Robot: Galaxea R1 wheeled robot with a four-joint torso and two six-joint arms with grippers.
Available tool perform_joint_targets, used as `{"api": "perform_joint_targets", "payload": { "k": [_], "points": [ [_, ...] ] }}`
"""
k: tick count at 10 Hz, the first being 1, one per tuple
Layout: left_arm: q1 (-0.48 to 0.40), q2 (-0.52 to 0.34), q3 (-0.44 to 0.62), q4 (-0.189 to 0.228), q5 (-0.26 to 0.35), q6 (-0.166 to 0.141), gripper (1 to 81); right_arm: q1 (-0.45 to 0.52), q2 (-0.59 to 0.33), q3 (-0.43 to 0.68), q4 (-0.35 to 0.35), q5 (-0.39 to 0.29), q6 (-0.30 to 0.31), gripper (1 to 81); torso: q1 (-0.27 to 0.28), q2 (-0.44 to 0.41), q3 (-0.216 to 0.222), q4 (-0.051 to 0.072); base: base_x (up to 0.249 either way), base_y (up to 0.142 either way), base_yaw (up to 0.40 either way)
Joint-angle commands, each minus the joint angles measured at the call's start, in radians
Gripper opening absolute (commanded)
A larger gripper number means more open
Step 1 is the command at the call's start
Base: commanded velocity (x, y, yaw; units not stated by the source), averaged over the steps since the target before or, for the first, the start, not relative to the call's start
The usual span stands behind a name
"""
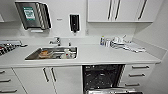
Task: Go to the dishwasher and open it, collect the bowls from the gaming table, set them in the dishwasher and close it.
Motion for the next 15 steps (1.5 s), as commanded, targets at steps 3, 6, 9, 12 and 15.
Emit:
{"api": "perform_joint_targets", "payload": {
  "k": [3,6,9,12,15],
  "points": [
    [-0.077,-0.044,0.021,0.017,0.021,0.0,81.1,-0.006,0.034,-0.047,0.046,-0.033,-0.034,81.1,0.0,0.0,0.0,0.0,-0.103,0.0,0.0],
    [-0.076,-0.044,0.019,0.015,0.033,0.0,81.1,-0.025,0.021,-0.056,0.046,-0.019,-0.036,81.1,0.0,0.0,0.0,0.0,-0.104,0.0,0.0],
    [-0.056,-0.033,-0.015,0.015,0.047,0.0,81.1,-0.025,-0.081,0.039,0.008,0.027,-0.115,81.1,-0.001,0.0,0.0,0.0,-0.035,0.0,0.0],
    [0.038,0.032,-0.169,0.015,0.058,0.002,81.1,-0.061,-0.226,0.197,-0.078,0.111,-0.429,81.1,-0.002,0.0,0.0,0.0,0.0,0.0,0.0],
    [0.159,0.157,-0.355,0.009,0.043,0.002,81.1,-0.182,-0.258,0.284,-0.089,0.183,-0.889,81.1,-0.002,-0.001,0.0,0.0,0.0,0.0,0.0]
  ]
}}
